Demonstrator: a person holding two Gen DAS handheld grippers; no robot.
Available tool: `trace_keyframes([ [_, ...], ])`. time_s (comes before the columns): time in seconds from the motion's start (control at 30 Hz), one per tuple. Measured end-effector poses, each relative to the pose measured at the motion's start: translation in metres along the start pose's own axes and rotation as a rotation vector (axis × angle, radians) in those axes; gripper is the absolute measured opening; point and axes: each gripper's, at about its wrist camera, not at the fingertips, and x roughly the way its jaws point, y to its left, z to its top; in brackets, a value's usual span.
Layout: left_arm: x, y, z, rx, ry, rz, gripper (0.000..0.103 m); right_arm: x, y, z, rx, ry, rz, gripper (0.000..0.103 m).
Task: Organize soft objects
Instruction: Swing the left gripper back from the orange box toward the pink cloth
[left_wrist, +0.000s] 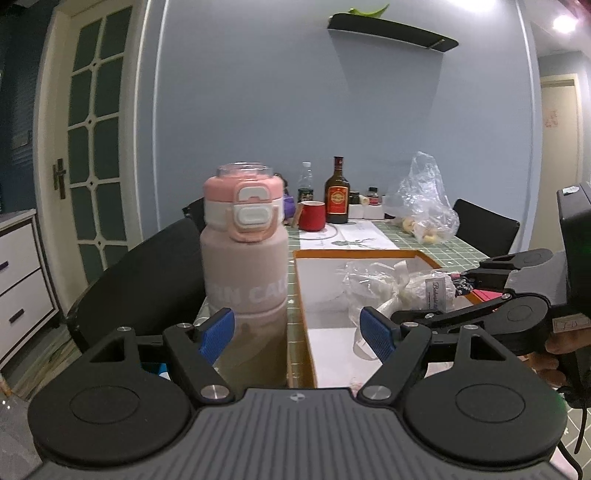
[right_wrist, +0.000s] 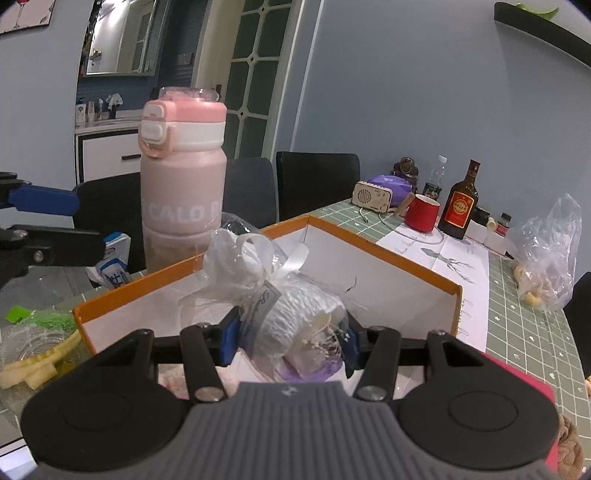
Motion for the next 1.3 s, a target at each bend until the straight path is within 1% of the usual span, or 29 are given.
trace_keyframes([
  [0.03,-0.001,0.002,-0.001,-0.019,-0.003,0.015,0.09,0.0,0.001,0.0,0.002,-0.001,0.006,0.056],
  [0.1,-0.001,0.008,-0.002,-0.06,0.001,0.034,0.089,-0.003,0.002,-0.001,0.009,-0.015,0.022,0.063],
  [0.13,-0.001,0.011,-0.002,-0.073,0.006,0.034,0.088,-0.005,0.003,-0.002,0.009,-0.024,0.026,0.075],
  [0.17,-0.001,0.013,-0.002,-0.079,0.011,0.031,0.088,-0.008,0.003,-0.003,0.009,-0.034,0.025,0.084],
  [0.33,-0.006,0.014,-0.003,-0.058,0.005,0.039,0.087,-0.026,0.003,-0.005,0.009,-0.088,0.003,0.085],
  [0.47,-0.015,0.007,-0.001,-0.027,-0.014,0.043,0.087,-0.04,0.0,-0.006,0.009,-0.111,-0.002,0.086],
  [0.7,-0.033,-0.008,0.006,-0.004,-0.032,0.04,0.087,-0.074,0.002,-0.013,0.014,-0.156,-0.022,0.089],
  [0.73,-0.036,-0.011,0.007,0.001,-0.037,0.041,0.087,-0.079,0.003,-0.014,0.017,-0.16,-0.037,0.089],
  [0.83,-0.046,-0.018,0.009,0.011,-0.053,0.046,0.087,-0.1,0.007,-0.021,0.031,-0.201,-0.159,0.09],
  [0.9,-0.053,-0.022,0.011,0.008,-0.063,0.047,0.087,-0.117,0.008,-0.03,0.061,-0.229,-0.215,0.091],
  [1.07,-0.075,-0.04,0.014,0.009,-0.094,0.017,0.087,-0.155,-0.007,-0.057,0.217,-0.261,-0.22,0.091],
  [1.13,-0.084,-0.048,0.015,0.007,-0.115,0.003,0.088,-0.168,-0.016,-0.068,0.267,-0.255,-0.237,0.091],
  [1.2,-0.091,-0.058,0.016,0.0,-0.132,-0.02,0.088,-0.179,-0.025,-0.079,0.308,-0.244,-0.274,0.092],
  [1.3,-0.1,-0.074,0.017,-0.02,-0.145,-0.073,0.088,-0.193,-0.038,-0.093,0.365,-0.226,-0.336,0.092],
])
